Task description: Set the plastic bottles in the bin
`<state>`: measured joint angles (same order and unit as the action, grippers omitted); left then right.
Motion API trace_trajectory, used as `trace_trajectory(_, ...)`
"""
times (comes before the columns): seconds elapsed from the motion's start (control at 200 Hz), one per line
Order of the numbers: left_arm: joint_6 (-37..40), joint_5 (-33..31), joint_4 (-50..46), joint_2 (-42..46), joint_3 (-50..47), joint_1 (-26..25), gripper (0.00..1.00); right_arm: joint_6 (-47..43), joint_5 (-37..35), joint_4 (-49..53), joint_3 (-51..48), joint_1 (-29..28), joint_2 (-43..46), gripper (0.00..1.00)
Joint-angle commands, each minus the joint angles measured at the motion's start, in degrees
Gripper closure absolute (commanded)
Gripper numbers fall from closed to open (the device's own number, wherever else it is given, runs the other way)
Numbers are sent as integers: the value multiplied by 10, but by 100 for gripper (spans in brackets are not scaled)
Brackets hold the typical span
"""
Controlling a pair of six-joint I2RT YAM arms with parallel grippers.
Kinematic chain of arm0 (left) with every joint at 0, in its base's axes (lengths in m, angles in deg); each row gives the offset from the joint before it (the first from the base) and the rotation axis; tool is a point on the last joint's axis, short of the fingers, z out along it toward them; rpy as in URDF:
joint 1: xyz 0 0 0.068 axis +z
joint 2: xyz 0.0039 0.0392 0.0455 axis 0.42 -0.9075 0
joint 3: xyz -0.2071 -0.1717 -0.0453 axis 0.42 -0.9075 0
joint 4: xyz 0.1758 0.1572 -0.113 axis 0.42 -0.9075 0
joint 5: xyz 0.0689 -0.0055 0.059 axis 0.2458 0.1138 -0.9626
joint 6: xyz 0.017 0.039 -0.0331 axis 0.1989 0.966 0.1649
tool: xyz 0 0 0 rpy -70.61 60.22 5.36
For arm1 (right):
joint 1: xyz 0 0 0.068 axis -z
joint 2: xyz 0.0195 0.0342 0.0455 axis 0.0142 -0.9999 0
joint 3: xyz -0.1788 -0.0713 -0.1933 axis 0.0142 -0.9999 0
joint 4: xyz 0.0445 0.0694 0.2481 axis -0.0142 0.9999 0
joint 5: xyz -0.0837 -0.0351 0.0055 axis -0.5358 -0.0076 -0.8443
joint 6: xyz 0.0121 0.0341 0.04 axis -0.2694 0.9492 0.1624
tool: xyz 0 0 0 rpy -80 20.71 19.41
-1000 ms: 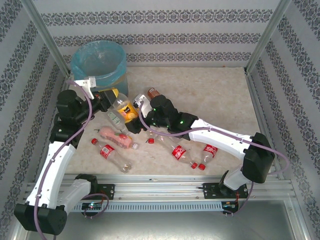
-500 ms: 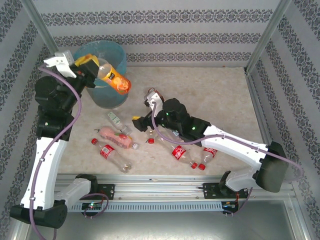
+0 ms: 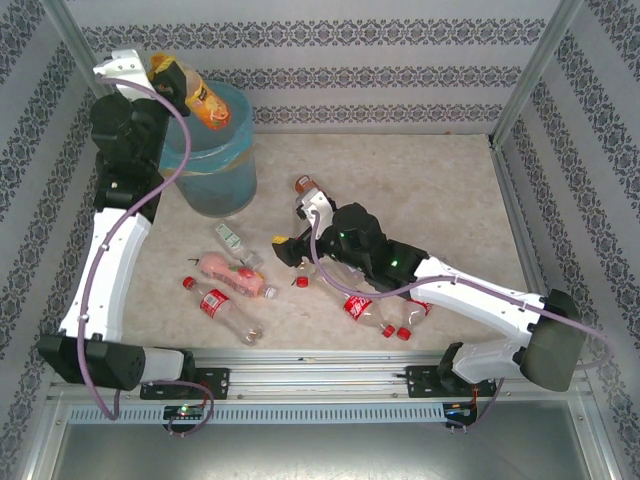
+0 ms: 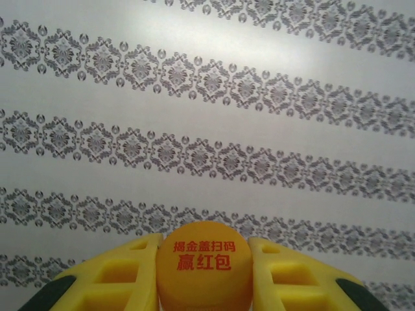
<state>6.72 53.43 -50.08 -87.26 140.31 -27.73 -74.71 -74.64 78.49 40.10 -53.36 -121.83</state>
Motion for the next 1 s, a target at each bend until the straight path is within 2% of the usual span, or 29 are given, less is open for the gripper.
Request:
trace_trajectory(0.0,13,-5,31,-38,45,21,100,-5,-11,-12,-16,-5,21,2)
trace_trajectory(0.08,-7,25,24,-79,63,38,100,-2,-10,-13,-21,-5,23,2)
trace_trajectory(0.25,0,55,3,-157,100,54,100,4,0,-13,-22,-5,24,2)
trace_trajectory(0.43,24,88,6,-226,105,55,100,17,-2,-14,-28,-5,23,2)
trace_trajectory(0.605,37,148,15,-288,92,55,100,30,1,-15,-31,-6,16,2)
trace_trajectory(0.824,46,169,45,-331,55,54,100,41,-4,-1,-22,-6,4,2)
trace_trajectory(0.999,71,169,34,-358,46,54,100,53,-12,3,-18,-6,-8,2)
